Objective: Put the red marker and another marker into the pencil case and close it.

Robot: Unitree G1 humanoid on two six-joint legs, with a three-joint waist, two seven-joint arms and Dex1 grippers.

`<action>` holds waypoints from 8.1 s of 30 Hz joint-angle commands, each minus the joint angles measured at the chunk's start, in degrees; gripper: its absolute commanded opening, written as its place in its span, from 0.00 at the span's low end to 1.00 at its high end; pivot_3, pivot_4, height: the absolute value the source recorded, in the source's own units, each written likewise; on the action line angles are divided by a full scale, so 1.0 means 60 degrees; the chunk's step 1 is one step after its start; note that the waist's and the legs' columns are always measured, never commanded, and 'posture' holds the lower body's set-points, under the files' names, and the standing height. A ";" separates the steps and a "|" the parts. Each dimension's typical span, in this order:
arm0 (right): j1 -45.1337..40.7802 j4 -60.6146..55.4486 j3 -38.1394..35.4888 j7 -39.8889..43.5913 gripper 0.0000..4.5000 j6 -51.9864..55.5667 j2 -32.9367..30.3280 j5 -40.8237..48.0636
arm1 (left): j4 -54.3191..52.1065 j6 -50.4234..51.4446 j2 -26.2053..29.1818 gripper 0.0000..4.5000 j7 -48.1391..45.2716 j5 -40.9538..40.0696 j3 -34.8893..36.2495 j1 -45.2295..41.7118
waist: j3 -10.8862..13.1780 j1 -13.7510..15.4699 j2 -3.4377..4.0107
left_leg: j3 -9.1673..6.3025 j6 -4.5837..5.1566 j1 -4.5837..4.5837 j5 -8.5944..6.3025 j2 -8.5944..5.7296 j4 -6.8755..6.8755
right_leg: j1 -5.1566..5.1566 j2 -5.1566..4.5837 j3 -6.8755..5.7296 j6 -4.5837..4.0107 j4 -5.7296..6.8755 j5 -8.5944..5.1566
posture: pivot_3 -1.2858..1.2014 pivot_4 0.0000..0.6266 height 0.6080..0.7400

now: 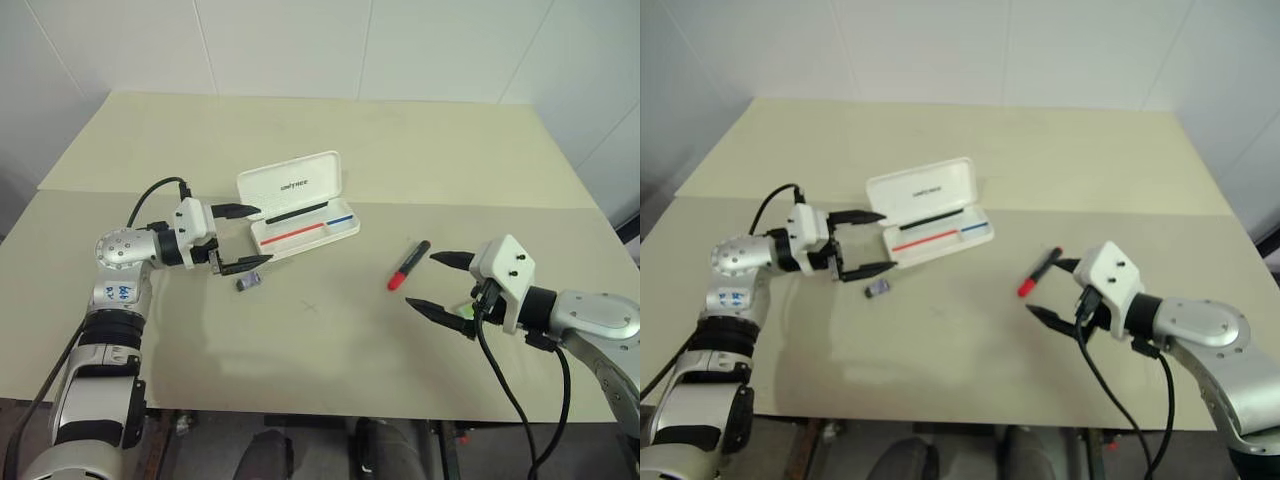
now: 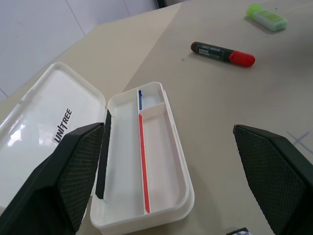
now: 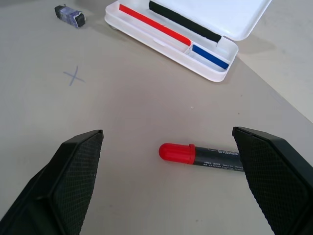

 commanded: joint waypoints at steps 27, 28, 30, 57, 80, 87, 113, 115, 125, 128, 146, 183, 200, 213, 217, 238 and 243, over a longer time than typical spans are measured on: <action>0.1641 -0.2324 -0.0920 -0.1288 1.00 0.0417 0.0903 0.0657 | 0.2106 -0.0128 -0.1192 1.00 0.0918 0.1228 -0.0807 -0.1647 | 0.0000 0.0036 -0.0010 | -0.0009 0.0006 -0.0004 0.0001 -0.0006 0.0009 | 0.0012 0.0010 -0.0003 0.0007 -0.0007 0.0005 | 0.52 0.24 1.00; 0.1724 -0.2433 -0.0976 -0.1410 1.00 0.0471 0.0949 0.0662 | 0.2254 -0.0108 -0.1241 1.00 0.0865 0.1302 -0.0874 -0.1717 | 0.0000 0.0032 -0.0009 | -0.0009 0.0006 -0.0004 0.0000 -0.0006 0.0009 | 0.0012 0.0010 -0.0002 0.0007 -0.0009 0.0006 | 0.52 0.24 1.00; 0.1926 -0.2569 -0.1088 -0.1562 1.00 0.0497 0.1020 0.0637 | 0.2617 -0.0052 -0.1375 1.00 0.0868 0.1623 -0.1120 -0.1898 | 0.0000 0.0031 -0.0009 | -0.0008 0.0007 -0.0004 0.0000 -0.0005 0.0006 | 0.0009 0.0010 -0.0003 0.0007 -0.0009 0.0006 | 0.52 0.24 1.00; 0.3291 -0.3374 -0.1406 -0.2706 1.00 0.0432 0.1263 0.0329 | 0.4191 0.1051 -0.1581 0.85 0.1380 0.3426 -0.2058 -0.3317 | 0.0001 0.0041 -0.0012 | -0.0010 0.0015 0.0001 0.0005 -0.0005 0.0006 | 0.0014 0.0014 -0.0001 0.0006 0.0000 0.0006 | 0.52 0.24 1.00; 0.2995 -0.3145 -0.1558 -0.2639 1.00 0.0575 0.1079 0.0447 | 0.3451 0.0685 -0.1735 0.44 0.1468 0.2897 -0.1601 -0.3305 | 0.0003 0.0029 -0.0014 | -0.0009 0.0014 -0.0004 0.0006 -0.0005 0.0004 | 0.0011 0.0014 0.0000 0.0006 -0.0004 0.0006 | 0.52 0.24 1.00; 0.2824 -0.2967 -0.1579 -0.2456 1.00 0.0636 0.0932 0.0553 | 0.2520 0.0421 -0.1540 0.44 0.1633 0.2615 -0.1263 -0.2979 | 0.0003 0.0009 -0.0014 | -0.0007 0.0014 -0.0002 0.0006 -0.0004 0.0004 | 0.0010 0.0014 0.0003 0.0006 -0.0003 0.0006 | 0.52 0.24 1.00; 0.5520 -0.3117 -0.3941 0.0201 1.00 -0.0596 0.0778 0.1419 | -0.5123 0.6246 -0.0418 0.44 0.0465 0.1322 -0.1899 0.0526 | 0.0002 0.0016 -0.0013 | -0.0013 0.0019 0.0018 0.0007 -0.0001 0.0008 | 0.0012 0.0017 0.0027 0.0000 0.0031 0.0003 | 0.52 0.24 1.00; 0.5869 -0.3112 -0.4030 0.0433 1.00 -0.0794 0.0776 0.1314 | -0.5190 0.6137 -0.0345 0.44 0.0312 0.1205 -0.1872 0.0676 | 0.0002 0.0011 -0.0013 | -0.0013 0.0027 0.0028 0.0006 -0.0001 0.0009 | 0.0017 0.0017 0.0037 -0.0004 0.0033 0.0006 | 0.52 0.24 1.00; 0.6170 -0.2974 -0.3756 0.0416 1.00 -0.1146 0.0849 0.0862 | -0.6534 0.6016 0.0332 0.44 -0.0108 0.0979 -0.2049 0.1841 | 0.0003 0.0006 -0.0014 | -0.0035 0.0054 0.0084 -0.0005 -0.0001 0.0007 | 0.0030 0.0017 0.0085 -0.0014 0.0026 0.0008 | 0.52 0.24 1.00; 0.6125 -0.2894 -0.3680 0.0412 1.00 -0.1173 0.0846 0.0762 | -0.6698 0.5943 0.0660 0.44 0.0022 0.1198 -0.2203 0.2175 | 0.0003 -0.0004 -0.0013 | -0.0026 0.0054 0.0116 -0.0005 0.0003 -0.0011 | 0.0038 0.0017 0.0097 -0.0029 0.0034 0.0000 | 0.52 0.24 1.00; 0.5842 -0.2767 -0.3334 0.0388 1.00 -0.1139 0.0787 0.0462 | -0.6668 0.4717 0.0878 0.44 0.0428 0.1379 -0.2510 0.3041 | 0.0003 0.0005 -0.0013 | -0.0025 0.0056 0.0128 -0.0006 0.0005 -0.0010 | 0.0048 0.0017 0.0101 -0.0032 0.0035 0.0000 | 0.52 0.24 1.00; 0.3621 -0.1155 -0.2192 0.1156 1.00 -0.1077 -0.0202 0.0508 | -0.8390 0.5657 0.1784 0.99 0.0985 -0.0103 -0.0613 0.4706 | 0.0007 -0.0036 -0.0010 | -0.0025 0.0058 0.0133 -0.0008 0.0014 -0.0020 | 0.0048 0.0014 0.0101 -0.0039 0.0030 -0.0003 | 0.52 0.24 1.00; 0.1883 0.0290 -0.1139 0.1730 1.00 -0.1333 -0.0607 0.0157 | -0.8401 0.5750 0.1590 0.99 0.1256 -0.2006 0.0950 0.3997 | 0.0015 0.0001 -0.0016 | -0.0026 0.0058 0.0128 -0.0010 0.0011 -0.0031 | 0.0047 0.0006 0.0091 -0.0039 0.0014 -0.0002 | 0.52 0.24 1.00; 0.0802 0.0474 -0.0597 0.0202 1.00 -0.1143 0.0144 -0.0612 | -0.6733 0.4425 0.0226 0.99 0.0713 -0.2181 0.0379 0.2275 | 0.0016 -0.0050 -0.0018 | -0.0018 0.0053 0.0124 -0.0009 0.0008 -0.0032 | 0.0045 0.0016 0.0090 -0.0032 0.0005 0.0002 | 0.52 0.24 1.00; -0.0065 0.0921 -0.0077 -0.1008 1.00 -0.0636 0.0641 -0.1283 | -0.5886 0.4028 -0.0436 0.99 0.0745 -0.2448 0.0409 0.1715 | 0.0017 -0.0048 -0.0020 | -0.0017 0.0053 0.0123 -0.0009 0.0006 -0.0028 | 0.0046 0.0014 0.0090 -0.0033 0.0002 0.0005 | 0.52 0.24 1.00; -0.2862 0.1425 0.0759 -0.4212 1.00 0.3527 0.2821 -0.1967 | -0.3428 0.3924 -0.0405 0.99 -0.1859 -0.2550 0.0246 -0.0231 | 0.0018 -0.0075 -0.0018 | -0.0006 0.0009 -0.0013 0.0018 0.0007 -0.0028 | -0.0019 0.0019 0.0013 -0.0027 -0.0018 0.0019 | 0.52 0.24 1.00; -0.3168 0.1457 0.0928 -0.4466 1.00 0.4051 0.3278 -0.2009 | -0.3637 0.4103 -0.0191 0.99 -0.1974 -0.2518 0.0222 -0.0453 | 0.0017 -0.0116 -0.0018 | -0.0008 0.0010 -0.0017 0.0017 0.0007 -0.0026 | -0.0017 0.0019 0.0012 -0.0026 -0.0023 0.0019 | 0.52 0.24 1.00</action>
